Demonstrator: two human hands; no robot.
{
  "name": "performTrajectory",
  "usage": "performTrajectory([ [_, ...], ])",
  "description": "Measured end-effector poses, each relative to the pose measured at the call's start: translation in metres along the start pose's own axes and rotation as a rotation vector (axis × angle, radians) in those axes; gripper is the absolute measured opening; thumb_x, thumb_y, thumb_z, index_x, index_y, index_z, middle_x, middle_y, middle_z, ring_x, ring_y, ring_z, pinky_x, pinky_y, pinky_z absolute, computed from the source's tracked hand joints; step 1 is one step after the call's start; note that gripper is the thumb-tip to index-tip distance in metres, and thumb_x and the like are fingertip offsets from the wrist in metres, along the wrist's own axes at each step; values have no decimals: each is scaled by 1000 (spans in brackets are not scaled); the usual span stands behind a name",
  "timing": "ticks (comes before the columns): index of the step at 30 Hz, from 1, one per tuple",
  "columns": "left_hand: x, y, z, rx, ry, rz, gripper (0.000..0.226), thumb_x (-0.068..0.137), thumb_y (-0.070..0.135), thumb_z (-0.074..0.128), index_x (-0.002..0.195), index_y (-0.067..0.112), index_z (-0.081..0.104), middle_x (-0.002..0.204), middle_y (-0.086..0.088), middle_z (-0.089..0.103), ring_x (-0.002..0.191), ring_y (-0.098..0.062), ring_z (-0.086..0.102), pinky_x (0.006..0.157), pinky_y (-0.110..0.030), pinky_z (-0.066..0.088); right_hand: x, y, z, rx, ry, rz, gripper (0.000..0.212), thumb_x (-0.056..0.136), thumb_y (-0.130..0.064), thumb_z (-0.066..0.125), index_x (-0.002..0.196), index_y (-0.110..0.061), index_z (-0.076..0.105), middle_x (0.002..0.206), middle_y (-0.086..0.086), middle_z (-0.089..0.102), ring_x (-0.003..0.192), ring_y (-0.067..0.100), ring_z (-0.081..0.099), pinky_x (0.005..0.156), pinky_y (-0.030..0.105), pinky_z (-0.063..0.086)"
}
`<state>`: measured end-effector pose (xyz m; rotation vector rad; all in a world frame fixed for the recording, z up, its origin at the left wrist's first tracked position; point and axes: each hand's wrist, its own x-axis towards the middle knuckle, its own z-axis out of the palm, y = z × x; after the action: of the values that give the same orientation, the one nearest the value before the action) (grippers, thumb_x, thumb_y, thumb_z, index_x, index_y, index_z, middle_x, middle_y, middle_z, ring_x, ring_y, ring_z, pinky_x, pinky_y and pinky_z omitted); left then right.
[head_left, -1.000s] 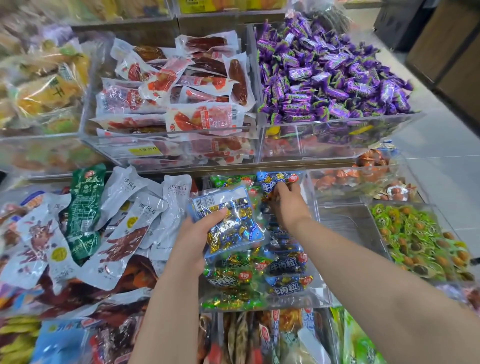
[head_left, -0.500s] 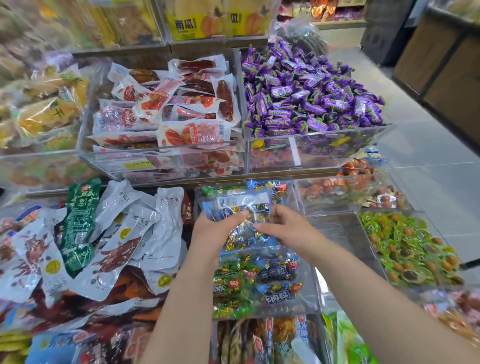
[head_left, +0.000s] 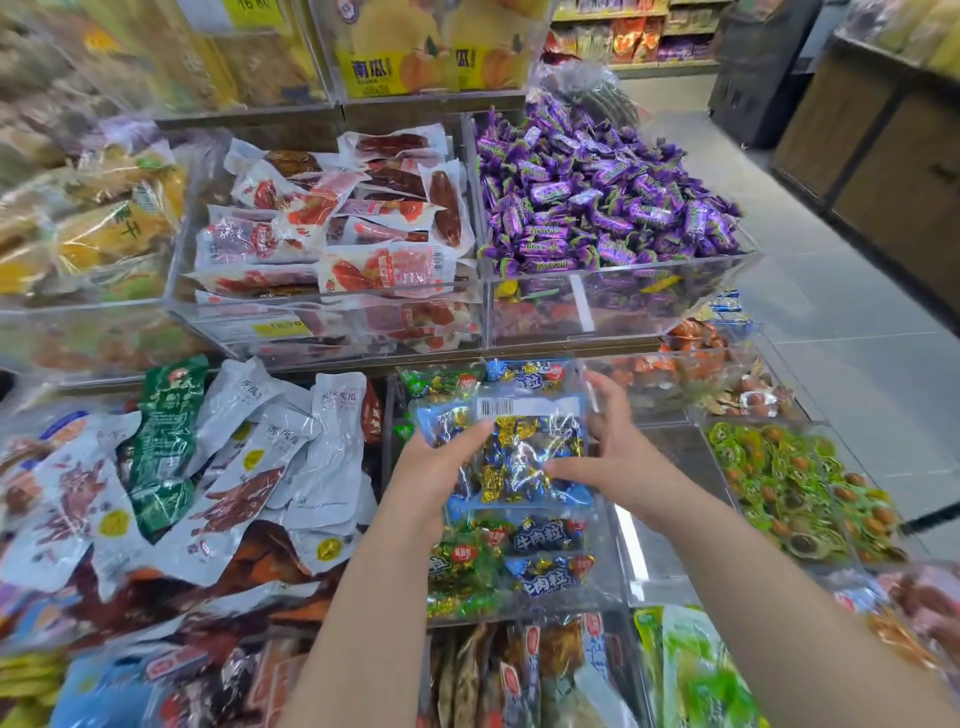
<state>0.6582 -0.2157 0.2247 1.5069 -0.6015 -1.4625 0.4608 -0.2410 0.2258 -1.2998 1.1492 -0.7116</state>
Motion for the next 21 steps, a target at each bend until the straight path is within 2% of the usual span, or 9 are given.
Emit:
performTrajectory([
  [2, -4, 1, 1, -8, -6, -8, 125, 41, 58, 88, 147, 21, 33, 150, -2, 39, 136, -26, 38, 111, -54, 31, -4, -2, 1, -70, -14, -63, 83, 74, -20, 78, 125, -60, 26, 126, -22, 39, 122, -2, 34, 95, 27, 36],
  [5, -8, 1, 0, -11, 25, 5, 115, 44, 54, 85, 143, 17, 40, 144, -4, 48, 131, -26, 45, 108, -55, 35, -3, -7, 3, 328, 84, -70, 55, 90, -20, 61, 132, -45, 36, 92, -19, 63, 83, -1, 60, 63, 19, 48],
  [8, -10, 4, 3, 21, 67, 24, 100, 48, 44, 85, 136, 13, 49, 130, -8, 60, 120, -29, 56, 101, -55, 44, -6, -11, 10, 623, -33, -42, 46, 90, -11, 58, 129, -32, 49, 103, -7, 69, 77, 13, 65, 58, 27, 53],
  [11, -13, 6, 14, 102, 70, 38, 44, 68, 20, 79, 110, 15, 68, 100, -13, 73, 93, -29, 69, 85, -52, 55, -9, -6, 25, 149, -107, -86, 59, 78, -27, 73, 125, -50, 45, 127, -16, 53, 94, 13, 64, 75, 31, 55],
  [13, -14, 5, 18, 126, 64, 51, 39, 69, 15, 81, 106, 17, 68, 96, -8, 74, 91, -27, 70, 82, -46, 56, -6, 0, 32, -175, 20, -67, 76, 67, -49, 77, 132, -51, 38, 137, -12, 38, 111, 16, 55, 95, 39, 49],
  [15, -13, 4, 18, 77, 31, 11, 34, 74, 13, 82, 105, 15, 69, 87, -6, 76, 81, -23, 72, 70, -37, 59, -5, 6, 35, -207, 58, 31, 97, 54, -67, 73, 138, -46, 29, 136, -6, 38, 110, 15, 53, 89, 33, 49],
  [17, -15, 4, 16, -20, -19, -64, 27, 81, 15, 76, 106, 10, 68, 79, -6, 75, 67, -20, 71, 54, -30, 55, -6, 10, 37, -153, 55, 104, 103, 54, -73, 70, 140, -41, 24, 130, -4, 50, 103, 11, 56, 81, 25, 47],
  [19, -15, 3, 15, -57, 4, -109, 39, 86, 24, 70, 122, 9, 61, 96, -8, 74, 81, -20, 71, 60, -30, 54, -5, 15, 34, -121, 128, 156, 99, 59, -71, 70, 140, -36, 25, 134, -1, 51, 111, 15, 54, 89, 30, 45],
  [21, -11, -3, 12, -38, 43, -132, 70, 86, 43, 67, 143, 13, 41, 139, -5, 52, 124, -23, 53, 92, -35, 46, -3, 16, 28, -144, 223, 194, 93, 65, -66, 70, 141, -32, 27, 139, 2, 46, 117, 19, 50, 86, 28, 40],
])
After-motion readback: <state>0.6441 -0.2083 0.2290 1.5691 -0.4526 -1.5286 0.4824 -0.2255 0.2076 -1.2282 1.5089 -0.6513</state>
